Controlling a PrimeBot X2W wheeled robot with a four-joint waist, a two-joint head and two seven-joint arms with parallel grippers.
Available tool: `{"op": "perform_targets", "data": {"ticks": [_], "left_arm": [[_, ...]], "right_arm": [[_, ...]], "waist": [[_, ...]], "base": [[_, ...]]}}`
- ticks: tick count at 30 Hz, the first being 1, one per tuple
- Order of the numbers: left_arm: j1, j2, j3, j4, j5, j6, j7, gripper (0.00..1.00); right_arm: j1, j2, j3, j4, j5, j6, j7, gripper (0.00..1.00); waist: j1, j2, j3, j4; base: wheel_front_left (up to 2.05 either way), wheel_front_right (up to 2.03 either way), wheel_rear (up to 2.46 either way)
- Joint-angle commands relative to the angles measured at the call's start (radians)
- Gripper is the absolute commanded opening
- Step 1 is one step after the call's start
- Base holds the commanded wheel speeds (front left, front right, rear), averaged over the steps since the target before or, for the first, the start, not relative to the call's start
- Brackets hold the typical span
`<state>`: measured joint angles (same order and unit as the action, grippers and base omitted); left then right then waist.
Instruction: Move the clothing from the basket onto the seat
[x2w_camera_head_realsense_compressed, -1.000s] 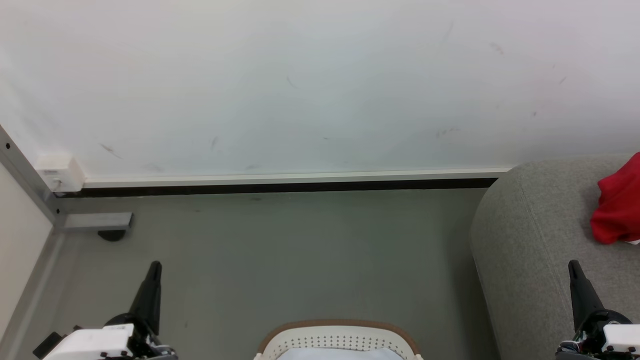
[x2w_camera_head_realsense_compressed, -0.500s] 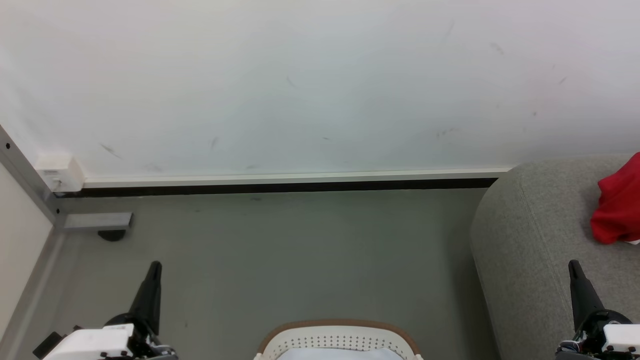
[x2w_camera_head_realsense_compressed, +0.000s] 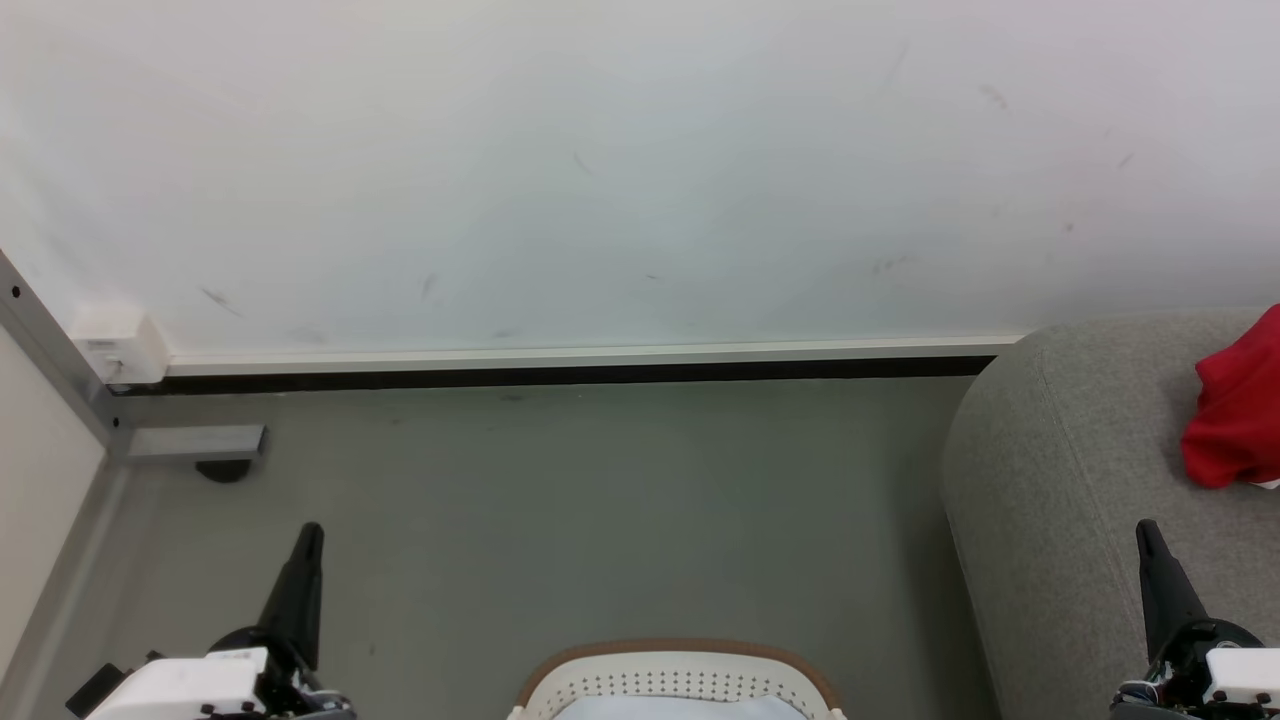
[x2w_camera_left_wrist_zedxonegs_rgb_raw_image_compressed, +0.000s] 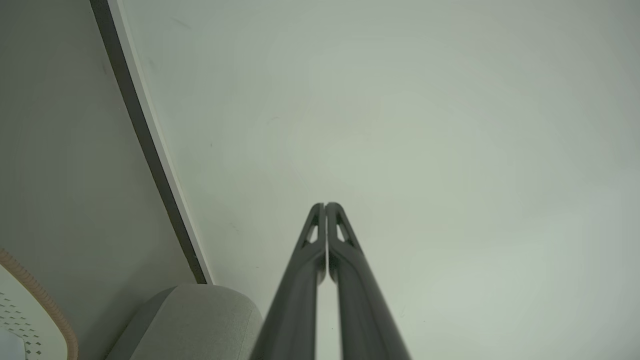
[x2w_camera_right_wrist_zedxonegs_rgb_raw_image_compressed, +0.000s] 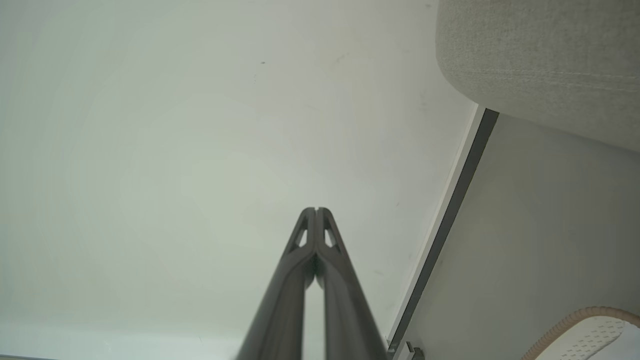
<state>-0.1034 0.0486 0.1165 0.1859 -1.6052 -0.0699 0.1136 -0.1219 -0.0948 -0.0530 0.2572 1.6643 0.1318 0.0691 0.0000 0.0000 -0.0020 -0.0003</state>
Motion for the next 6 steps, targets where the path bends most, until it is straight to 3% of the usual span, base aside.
{"op": "perform_targets", "data": {"ticks": [1, 6], "left_arm": [[-0.009, 0.002, 0.002, -0.003, -0.013, -0.004, 0.003, 0.0], [-0.009, 0.002, 0.002, -0.003, -0.013, -0.004, 0.003, 0.0]], "right_arm": [[-0.005, -0.007, 0.001, -0.004, 0.005, -0.002, -0.004, 0.0], [-0.005, -0.01, 0.003, -0.004, 0.008, -0.002, -0.007, 0.0]], "waist": [[0.0, 0.0, 0.0, 0.0], [0.0, 0.0, 0.0, 0.0]], "base": [[0.0, 0.0, 0.0], [0.0, 0.0, 0.0]]}}
